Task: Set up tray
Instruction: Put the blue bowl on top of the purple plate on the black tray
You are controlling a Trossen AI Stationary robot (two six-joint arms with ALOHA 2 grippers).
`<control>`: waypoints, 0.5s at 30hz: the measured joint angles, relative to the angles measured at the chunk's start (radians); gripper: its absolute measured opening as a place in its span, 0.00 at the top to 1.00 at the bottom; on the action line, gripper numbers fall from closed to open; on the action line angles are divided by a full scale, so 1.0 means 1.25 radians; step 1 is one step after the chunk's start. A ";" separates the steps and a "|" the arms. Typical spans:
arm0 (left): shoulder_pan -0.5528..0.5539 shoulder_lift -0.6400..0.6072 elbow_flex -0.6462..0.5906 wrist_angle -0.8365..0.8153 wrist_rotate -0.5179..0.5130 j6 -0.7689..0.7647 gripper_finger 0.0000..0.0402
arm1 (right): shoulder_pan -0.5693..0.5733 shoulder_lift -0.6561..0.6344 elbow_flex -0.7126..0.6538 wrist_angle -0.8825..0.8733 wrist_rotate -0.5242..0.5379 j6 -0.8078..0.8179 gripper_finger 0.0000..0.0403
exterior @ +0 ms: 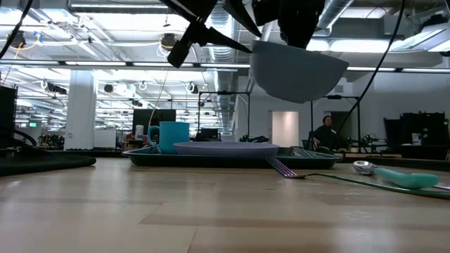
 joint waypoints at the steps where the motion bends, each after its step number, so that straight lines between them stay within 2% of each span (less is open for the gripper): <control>1: 0.005 0.000 0.000 0.000 0.010 0.005 0.70 | 0.001 0.000 0.000 0.000 0.000 0.000 1.00; 6: 0.023 0.008 0.000 0.011 0.063 0.012 0.70 | 0.004 0.000 0.000 -0.005 0.001 -0.002 1.00; 10: 0.024 0.034 0.002 0.012 0.052 0.041 0.70 | 0.004 0.000 -0.001 -0.008 0.000 -0.003 1.00; 15: 0.025 0.075 0.003 0.015 -0.012 0.043 0.70 | 0.004 0.000 -0.001 -0.001 0.001 -0.001 1.00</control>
